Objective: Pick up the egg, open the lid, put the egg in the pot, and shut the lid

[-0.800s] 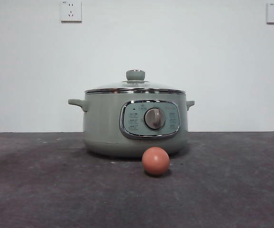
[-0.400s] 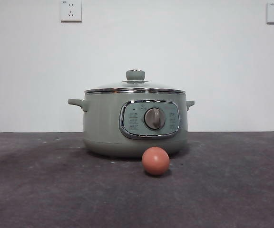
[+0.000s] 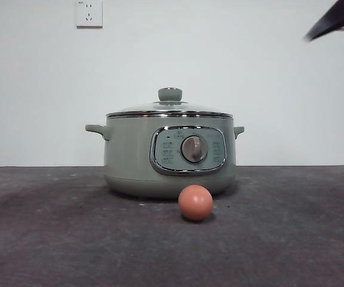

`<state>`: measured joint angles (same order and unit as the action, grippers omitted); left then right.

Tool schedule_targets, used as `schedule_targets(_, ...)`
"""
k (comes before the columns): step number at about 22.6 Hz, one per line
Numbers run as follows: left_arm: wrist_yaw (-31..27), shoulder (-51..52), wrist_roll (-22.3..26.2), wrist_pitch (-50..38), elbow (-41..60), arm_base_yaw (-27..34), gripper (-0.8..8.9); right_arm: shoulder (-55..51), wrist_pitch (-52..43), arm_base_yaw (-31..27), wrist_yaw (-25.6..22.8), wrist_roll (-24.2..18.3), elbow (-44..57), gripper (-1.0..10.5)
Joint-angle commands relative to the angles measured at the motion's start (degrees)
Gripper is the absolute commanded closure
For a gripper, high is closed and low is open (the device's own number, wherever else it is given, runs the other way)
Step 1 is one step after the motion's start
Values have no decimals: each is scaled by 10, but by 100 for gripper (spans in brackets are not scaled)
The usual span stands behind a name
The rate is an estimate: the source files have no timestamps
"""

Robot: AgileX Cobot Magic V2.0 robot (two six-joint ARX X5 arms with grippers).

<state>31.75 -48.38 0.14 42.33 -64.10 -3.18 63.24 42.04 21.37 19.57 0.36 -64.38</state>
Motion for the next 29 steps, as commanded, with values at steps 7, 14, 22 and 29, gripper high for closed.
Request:
schedule_targets(7,2,1,5,-3,-2,-2,140,173,-54,112,-84,38,-1,319)
schedule_targets(14,2,1,5,-4,-2,-2,140,275,-111,145,-96,68,-1,319)
schedule_targets(22,2,-37,5,-98,-2,-45,140,278,-103,147,-100,68,-1,319)
schedule_targets(29,1,-273,70,-160,-142,-123,140,271,-103,147,-100,72,-1,319)
